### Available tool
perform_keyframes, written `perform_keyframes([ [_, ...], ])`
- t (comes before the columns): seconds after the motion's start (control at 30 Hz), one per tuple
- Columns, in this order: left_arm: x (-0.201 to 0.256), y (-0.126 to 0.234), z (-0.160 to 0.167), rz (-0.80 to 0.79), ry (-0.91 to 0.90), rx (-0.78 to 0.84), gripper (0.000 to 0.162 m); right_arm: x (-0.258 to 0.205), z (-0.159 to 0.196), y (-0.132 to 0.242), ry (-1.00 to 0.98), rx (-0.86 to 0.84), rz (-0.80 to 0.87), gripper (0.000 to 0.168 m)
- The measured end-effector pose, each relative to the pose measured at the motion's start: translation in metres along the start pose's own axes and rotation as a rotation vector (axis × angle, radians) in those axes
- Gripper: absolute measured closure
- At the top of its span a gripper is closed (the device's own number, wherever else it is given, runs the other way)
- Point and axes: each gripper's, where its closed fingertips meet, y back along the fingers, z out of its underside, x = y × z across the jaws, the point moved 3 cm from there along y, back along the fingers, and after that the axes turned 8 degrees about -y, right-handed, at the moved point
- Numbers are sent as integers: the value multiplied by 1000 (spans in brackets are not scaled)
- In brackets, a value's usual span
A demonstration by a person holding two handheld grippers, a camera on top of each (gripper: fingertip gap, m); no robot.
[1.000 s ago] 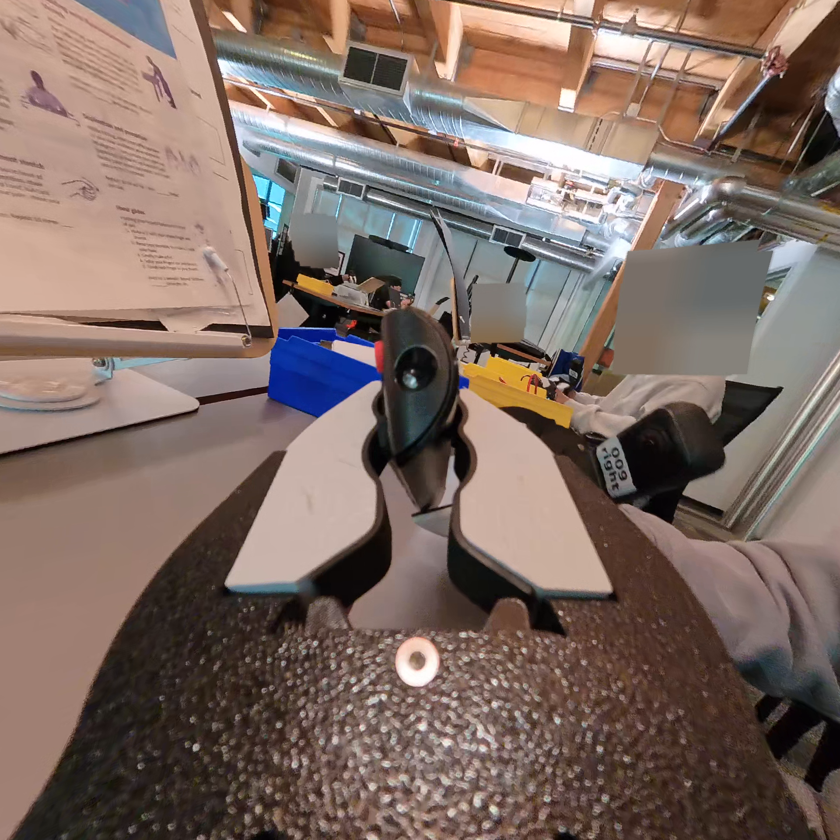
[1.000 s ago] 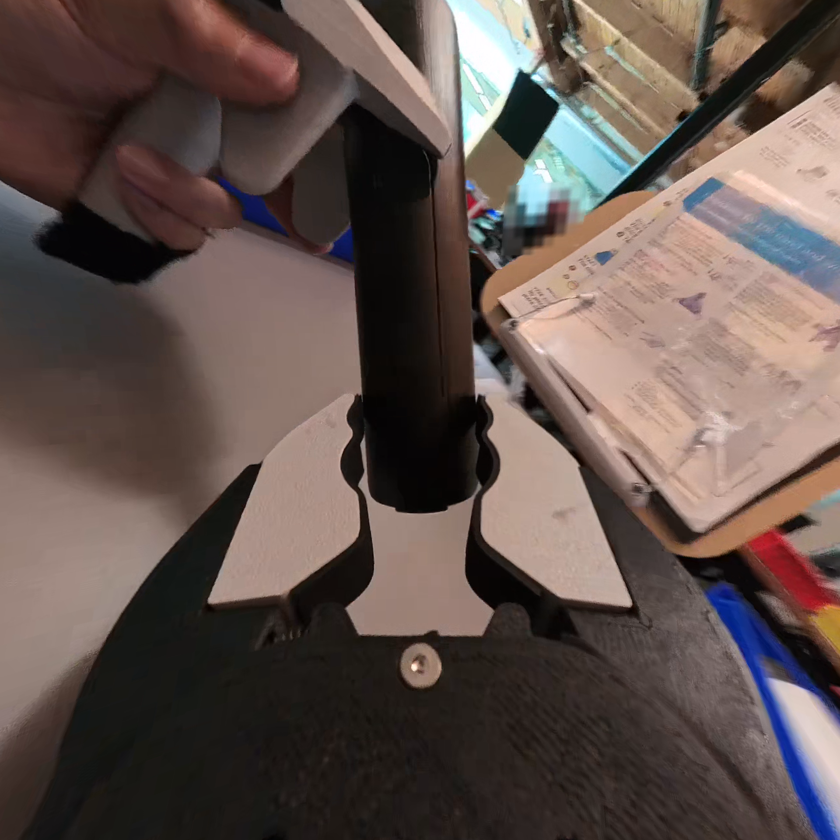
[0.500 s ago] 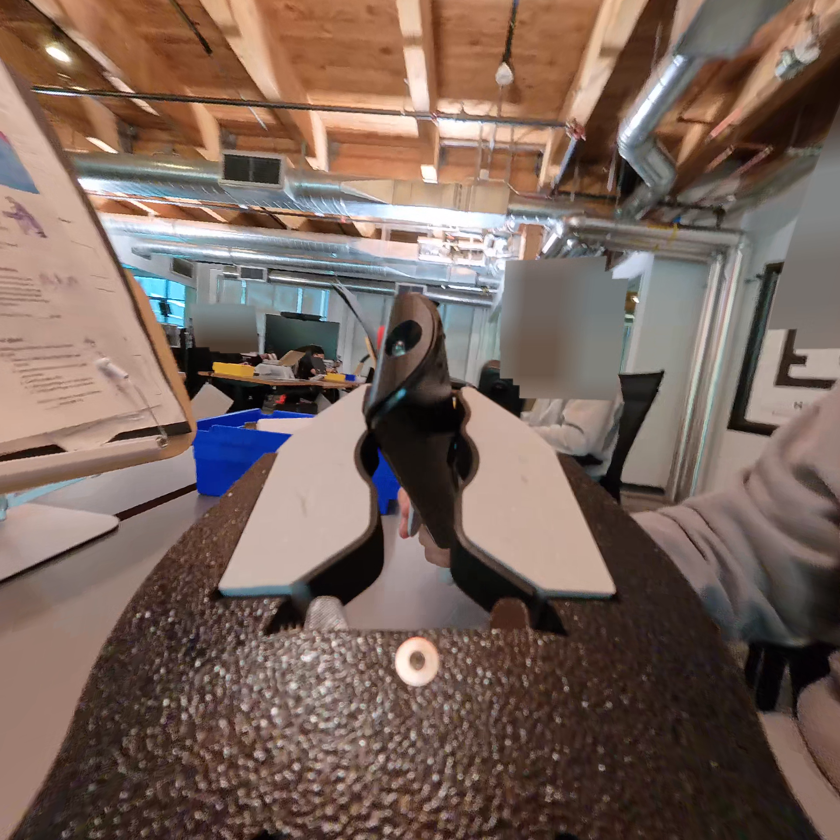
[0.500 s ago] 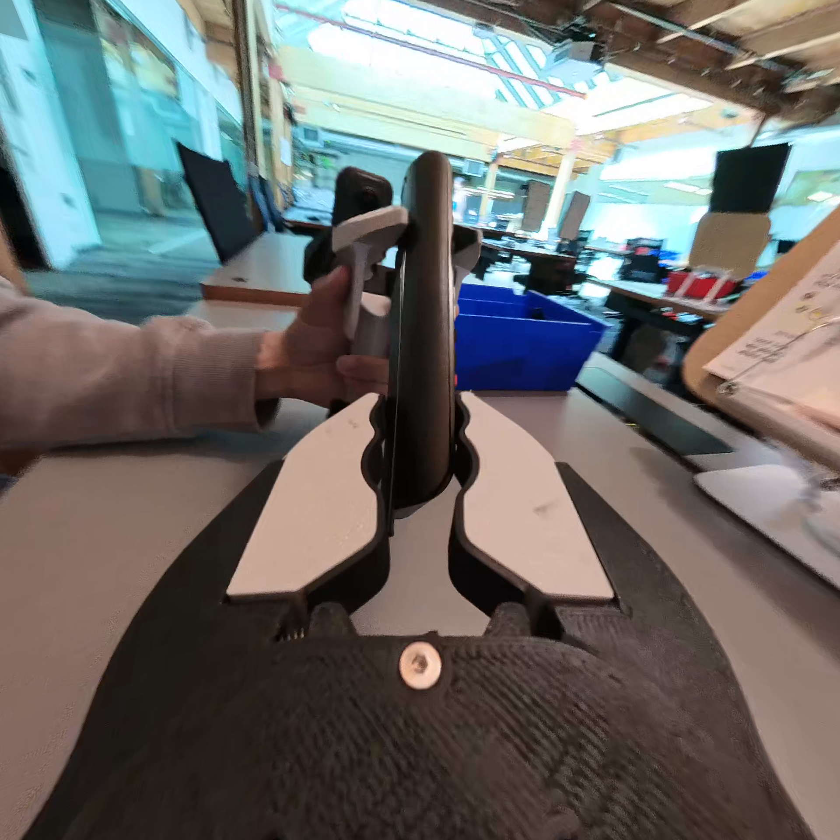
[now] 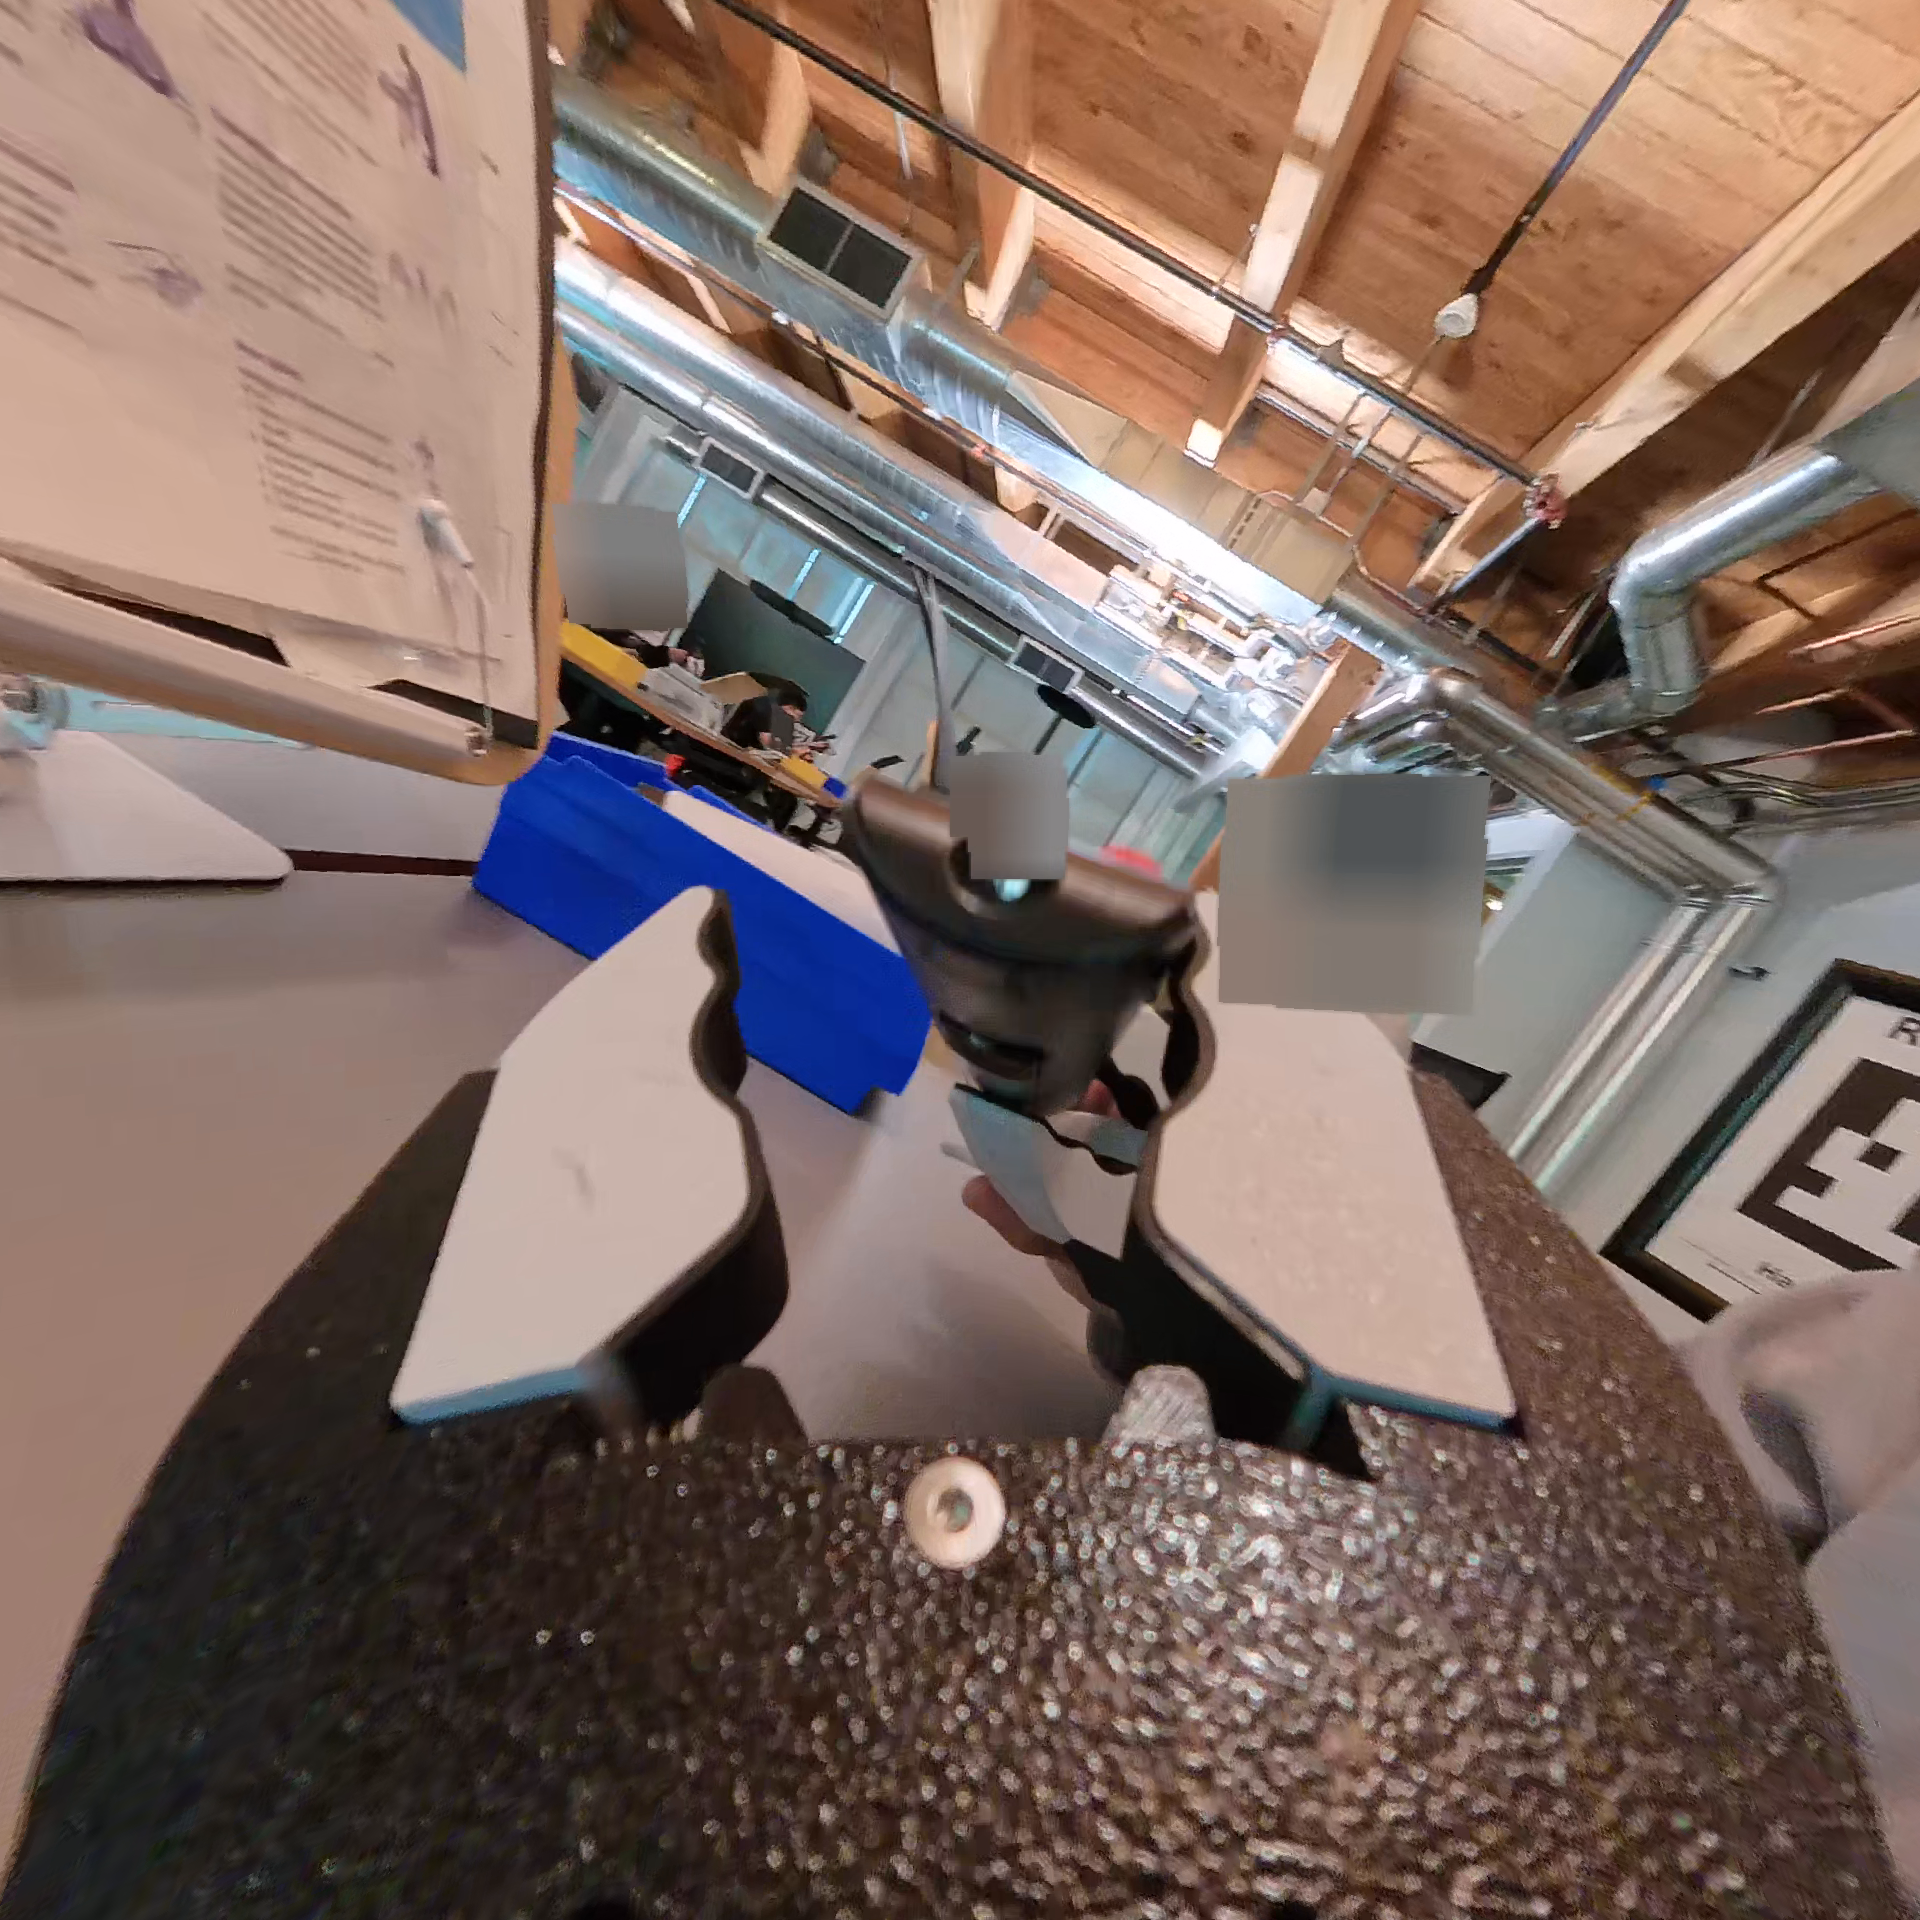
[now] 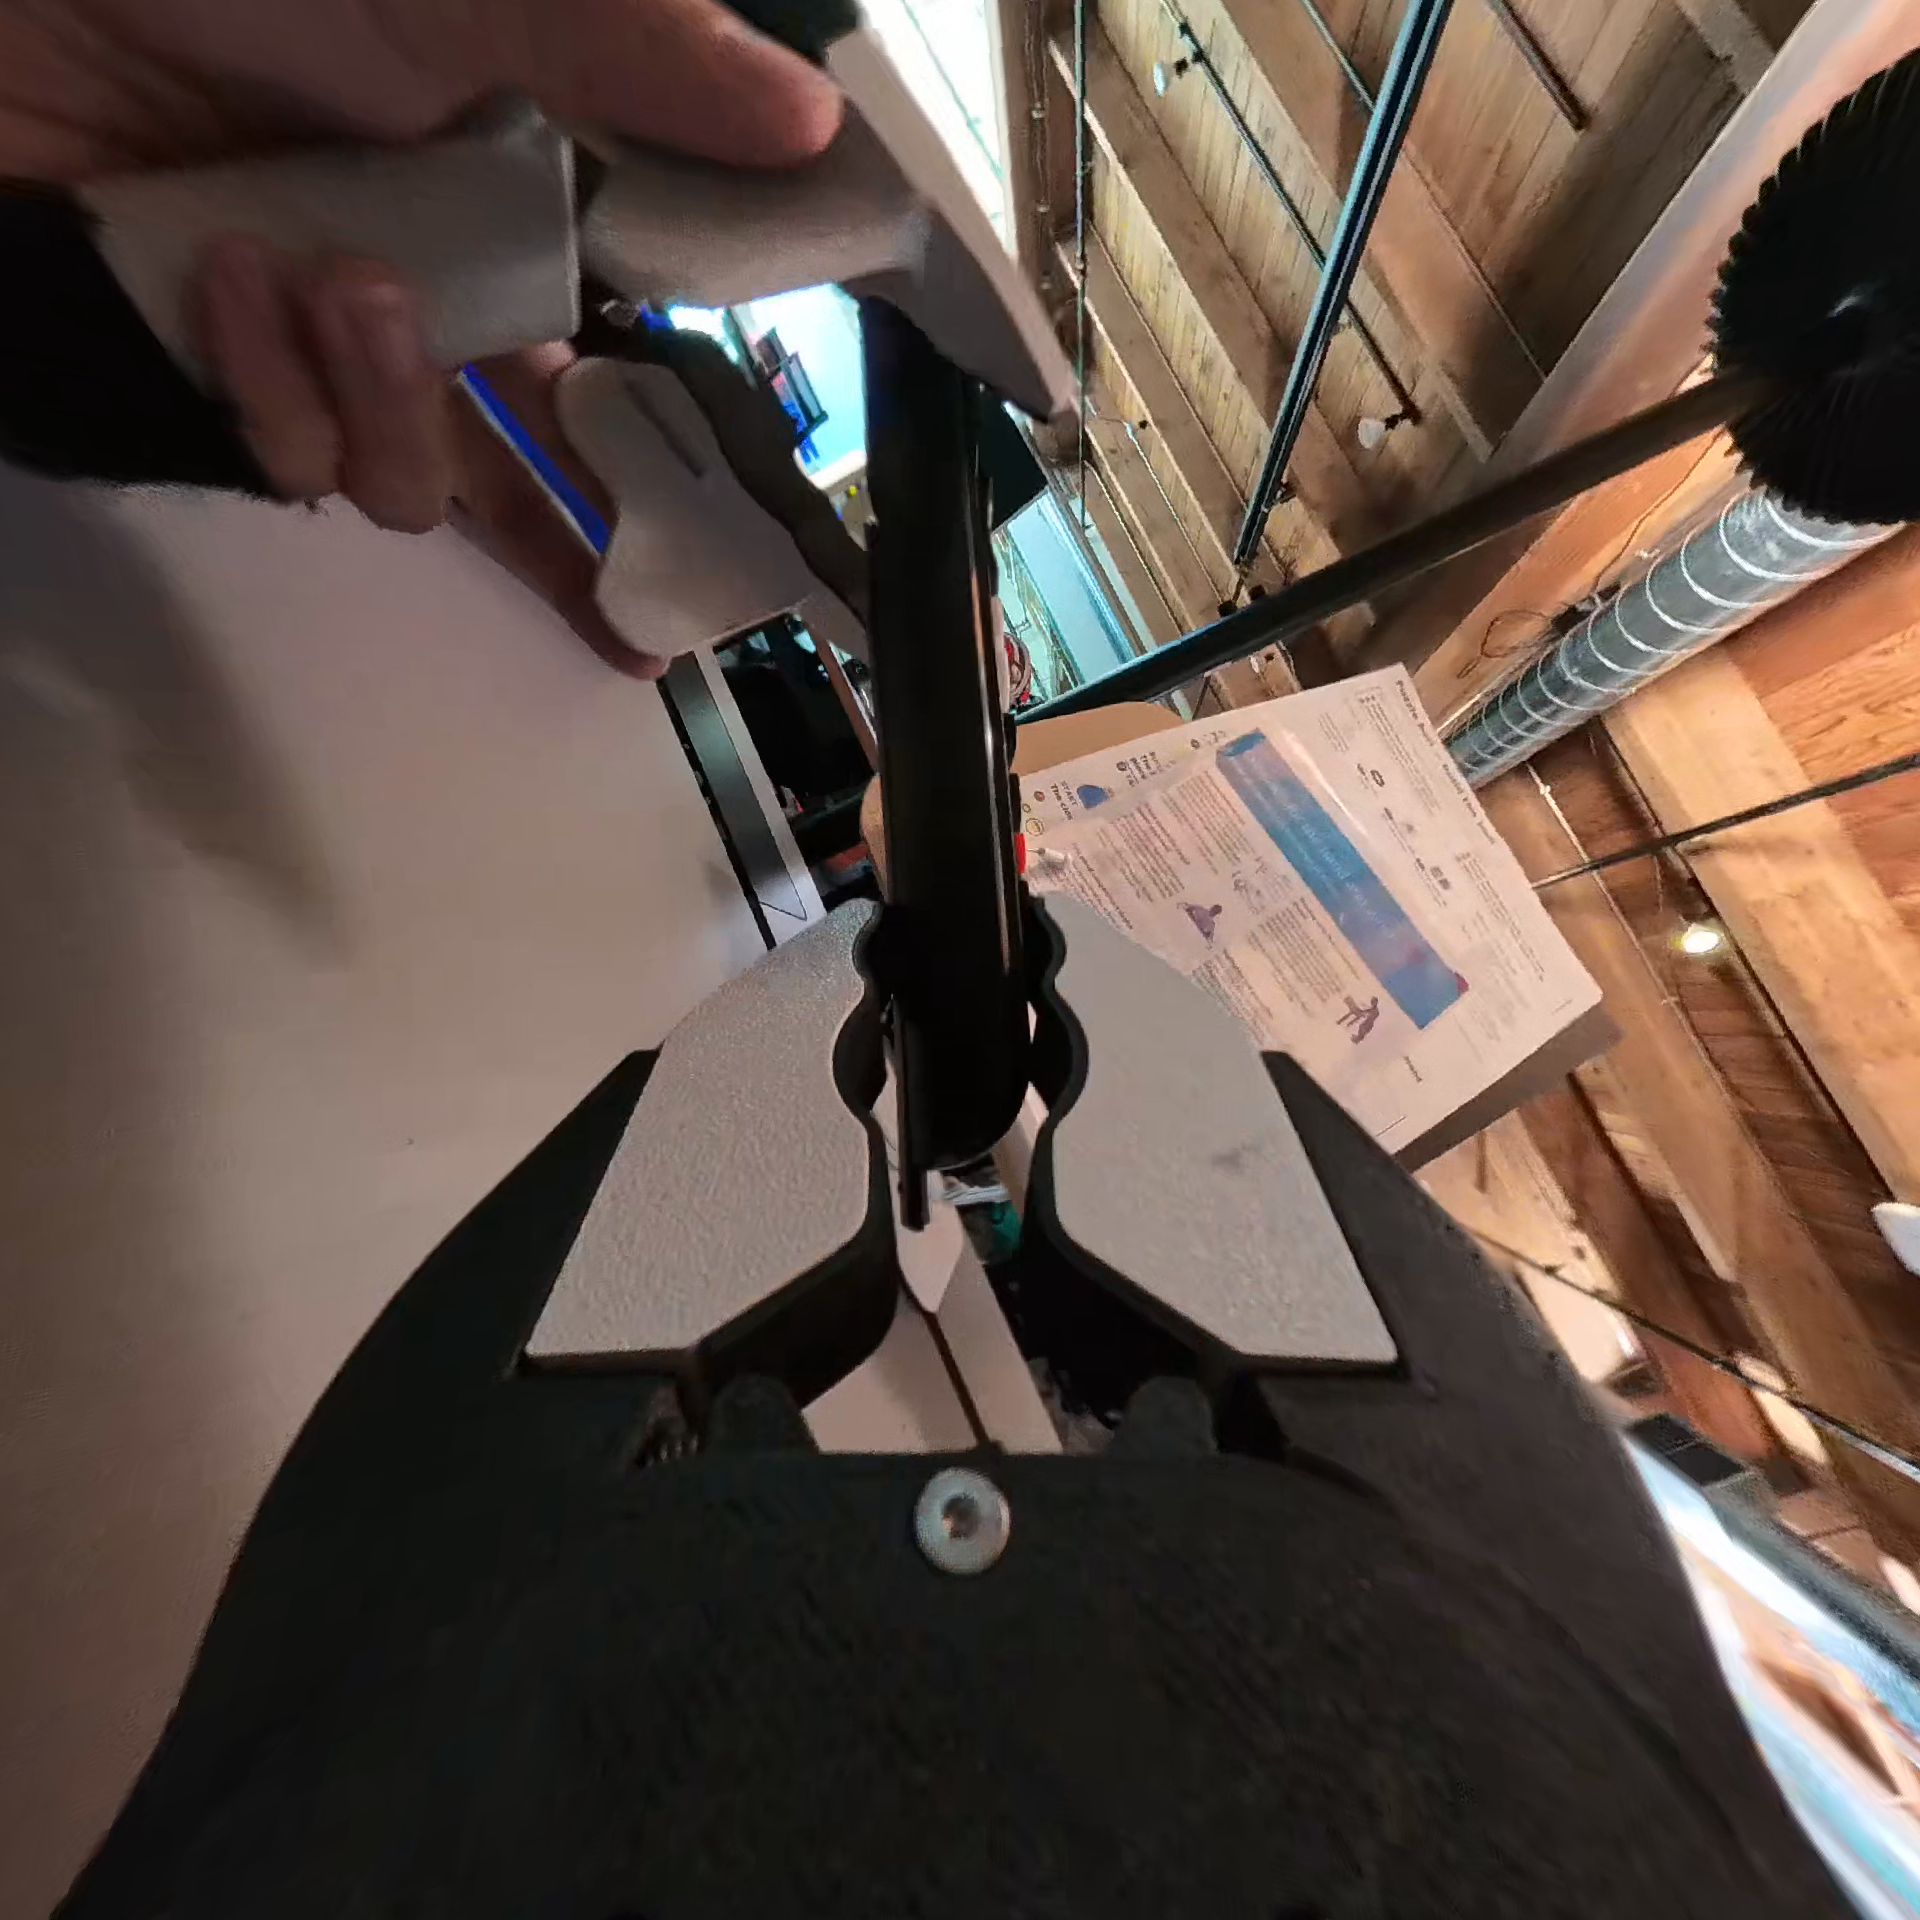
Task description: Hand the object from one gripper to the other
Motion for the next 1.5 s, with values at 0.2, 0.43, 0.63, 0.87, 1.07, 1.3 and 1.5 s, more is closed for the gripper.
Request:
perform_keyframes([
  [0.2,12,-2,5,81,-63,2,102,-8,-2,0,-63,26,-78,144],
  [0.43,20,-1,5,82,-273,-29,111,-5,0,1,-549,115,-205,125],
  [0.63,40,7,-8,214,-369,85,111,24,8,5,-1586,282,-542,90],
  [0.87,56,5,-2,291,-487,94,111,7,-2,3,-2072,300,-887,108],
  [1.07,54,6,-2,286,-483,93,111,-2,0,2,-2093,261,-930,138],
  [1.3,52,7,-4,289,-423,110,111,1,-3,4,-2071,290,-993,145],
  [1.5,39,8,-13,188,-319,144,93,27,-3,10,-1712,418,-726,148],
])
